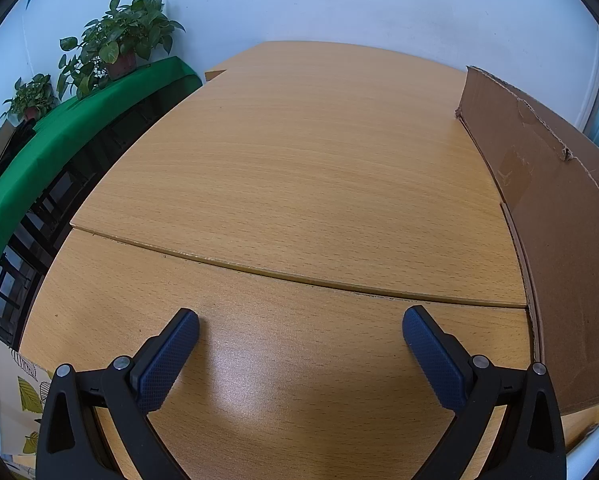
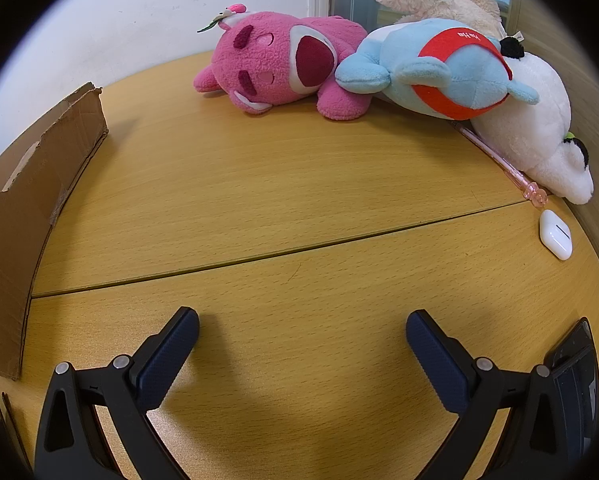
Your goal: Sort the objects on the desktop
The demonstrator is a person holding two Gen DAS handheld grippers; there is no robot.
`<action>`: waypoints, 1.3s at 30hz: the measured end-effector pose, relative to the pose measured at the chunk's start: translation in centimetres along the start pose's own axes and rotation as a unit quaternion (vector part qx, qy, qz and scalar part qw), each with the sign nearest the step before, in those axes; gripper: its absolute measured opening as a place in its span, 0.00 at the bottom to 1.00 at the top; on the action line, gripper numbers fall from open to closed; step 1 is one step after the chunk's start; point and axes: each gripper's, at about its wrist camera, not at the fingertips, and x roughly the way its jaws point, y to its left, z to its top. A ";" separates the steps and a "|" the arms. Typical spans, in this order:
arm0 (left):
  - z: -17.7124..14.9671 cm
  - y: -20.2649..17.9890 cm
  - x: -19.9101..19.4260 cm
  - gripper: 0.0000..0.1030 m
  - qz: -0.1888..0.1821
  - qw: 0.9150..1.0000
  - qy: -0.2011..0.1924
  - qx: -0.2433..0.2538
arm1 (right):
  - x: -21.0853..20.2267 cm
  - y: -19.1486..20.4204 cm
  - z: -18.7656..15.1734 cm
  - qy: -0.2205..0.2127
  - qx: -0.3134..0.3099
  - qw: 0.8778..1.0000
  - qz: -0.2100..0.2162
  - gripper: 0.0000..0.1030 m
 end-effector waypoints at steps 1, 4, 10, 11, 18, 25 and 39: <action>0.0 0.0 0.0 1.00 0.000 1.000 0.000 0.000 | 0.0 0.0 0.0 0.000 0.000 1.000 0.000 1.00; 0.0 0.0 0.0 1.00 0.000 1.000 0.000 0.000 | -0.1 0.1 0.0 0.000 0.002 1.000 -0.002 1.00; 0.0 -0.2 -0.1 1.00 0.001 1.000 0.000 -0.001 | -0.5 0.2 -0.2 0.003 0.008 1.000 -0.005 1.00; -0.1 -0.2 -0.1 1.00 0.002 1.000 0.001 -0.001 | -0.8 0.4 -0.5 0.008 0.007 1.000 -0.005 1.00; -2.0 -0.1 -8.2 1.00 -0.046 0.996 -0.024 -0.071 | -7.3 3.1 -6.7 0.015 -0.031 0.998 0.044 1.00; -4.0 -7.1 -20.1 1.00 -0.165 0.983 -0.079 0.011 | -20.7 11.4 -11.7 -0.092 -0.144 0.975 0.141 1.00; -10.3 -22.6 -15.4 0.86 -0.351 0.929 0.103 0.051 | -24.6 30.7 -19.7 0.004 -0.233 0.892 0.388 0.99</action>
